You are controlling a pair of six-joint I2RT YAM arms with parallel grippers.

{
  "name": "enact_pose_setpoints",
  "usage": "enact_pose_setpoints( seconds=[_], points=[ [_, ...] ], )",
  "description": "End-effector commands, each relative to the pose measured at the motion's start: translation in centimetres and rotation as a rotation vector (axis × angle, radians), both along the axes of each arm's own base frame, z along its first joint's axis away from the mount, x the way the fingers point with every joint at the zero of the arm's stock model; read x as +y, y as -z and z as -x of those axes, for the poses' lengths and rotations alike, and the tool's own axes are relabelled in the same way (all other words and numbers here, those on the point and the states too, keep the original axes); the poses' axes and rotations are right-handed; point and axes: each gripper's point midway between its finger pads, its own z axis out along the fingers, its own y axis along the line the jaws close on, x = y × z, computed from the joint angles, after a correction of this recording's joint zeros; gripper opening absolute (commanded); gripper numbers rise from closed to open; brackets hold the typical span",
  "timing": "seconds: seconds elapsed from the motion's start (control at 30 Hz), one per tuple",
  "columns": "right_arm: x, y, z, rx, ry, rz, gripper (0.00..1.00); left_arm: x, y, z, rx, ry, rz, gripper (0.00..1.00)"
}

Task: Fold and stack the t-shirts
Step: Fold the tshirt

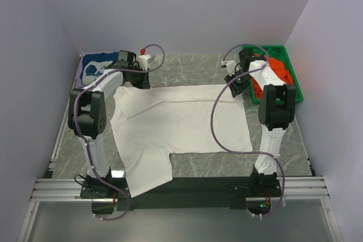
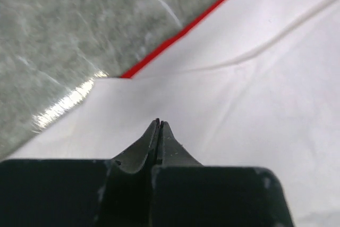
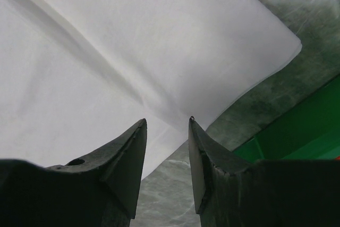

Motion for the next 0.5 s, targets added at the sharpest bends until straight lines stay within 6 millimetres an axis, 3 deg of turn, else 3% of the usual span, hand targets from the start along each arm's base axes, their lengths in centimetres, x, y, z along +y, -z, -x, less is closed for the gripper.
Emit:
enact_pose_setpoints(
  seconds=[0.0,0.2,0.27,0.33,0.43,0.47],
  points=[
    [0.3,-3.0,-0.7,-0.092,-0.01,-0.01,0.44,-0.8,-0.7,2.8,0.026,0.073,0.035,0.01],
    [0.5,-3.3,-0.7,-0.096,-0.004,-0.017,0.45,-0.5,0.0,5.1,0.065,0.095,0.05,0.01],
    [0.6,-3.4,-0.7,-0.096,0.001,-0.025,0.46,1.0,0.1,4.7,0.08,0.057,0.055,0.21],
    [0.8,-3.5,-0.6,-0.092,0.002,-0.029,0.47,2.4,-0.1,4.0,0.075,0.028,0.043,0.33],
    [1.0,-3.5,-0.5,-0.088,-0.001,-0.033,0.5,5.5,0.1,2.8,0.062,-0.011,0.002,0.43],
    [1.0,-3.5,-0.5,-0.088,-0.001,-0.032,0.5,6.6,1.0,2.5,0.083,-0.021,-0.014,0.44]
  ],
)
